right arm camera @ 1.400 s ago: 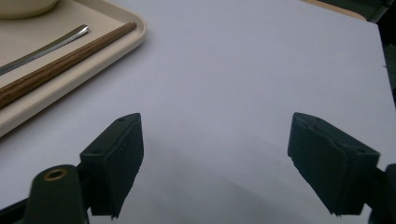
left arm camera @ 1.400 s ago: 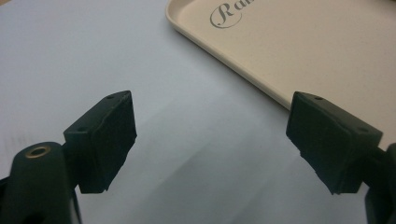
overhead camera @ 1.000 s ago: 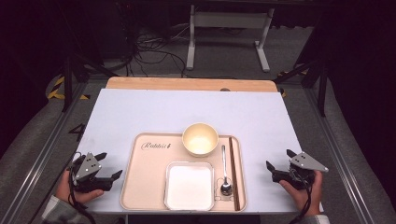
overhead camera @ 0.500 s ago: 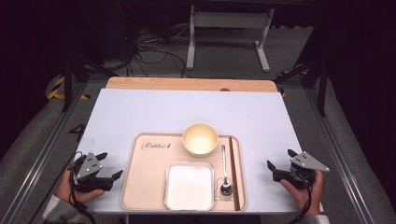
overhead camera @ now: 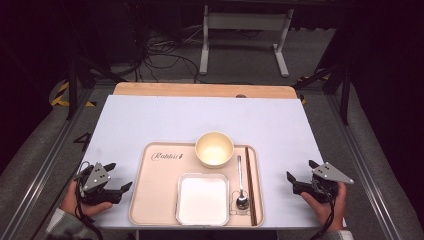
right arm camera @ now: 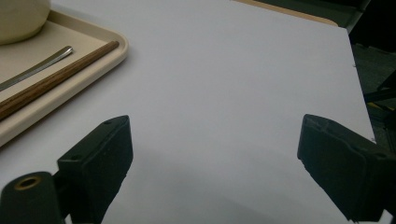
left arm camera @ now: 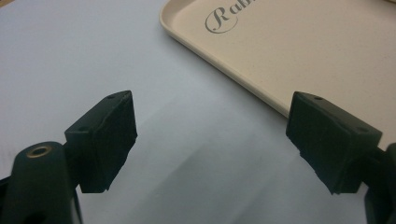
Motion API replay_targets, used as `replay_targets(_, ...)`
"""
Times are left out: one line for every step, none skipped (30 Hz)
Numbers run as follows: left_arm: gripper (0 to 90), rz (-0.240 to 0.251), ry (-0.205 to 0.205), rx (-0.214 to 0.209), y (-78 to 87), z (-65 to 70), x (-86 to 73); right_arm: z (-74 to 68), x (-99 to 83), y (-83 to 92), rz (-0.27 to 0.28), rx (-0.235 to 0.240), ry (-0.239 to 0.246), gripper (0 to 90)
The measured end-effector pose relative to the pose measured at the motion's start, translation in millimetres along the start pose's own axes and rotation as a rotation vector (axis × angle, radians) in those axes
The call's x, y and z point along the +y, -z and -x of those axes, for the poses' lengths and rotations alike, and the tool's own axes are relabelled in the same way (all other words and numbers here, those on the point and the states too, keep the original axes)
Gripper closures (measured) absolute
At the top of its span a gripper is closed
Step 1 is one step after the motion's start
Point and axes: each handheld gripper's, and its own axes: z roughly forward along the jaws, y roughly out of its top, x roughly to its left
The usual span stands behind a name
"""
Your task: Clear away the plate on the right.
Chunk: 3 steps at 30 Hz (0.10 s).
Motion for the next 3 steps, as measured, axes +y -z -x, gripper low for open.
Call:
replay_targets(17.2,0.004,0.004,0.0,0.1,0.1,0.0,-0.2,0.4,0.3,0.003,0.001,0.0,10.9)
replay_targets(17.1,0.006,0.006,0.001,0.2,0.0,0.1,-0.6,0.7,0.6,0.004,0.002,0.001,10.9)
replay_targets(17.2,0.006,0.007,0.001,0.1,-0.2,0.2,-0.7,1.0,0.5,0.004,0.001,0.005,10.9)
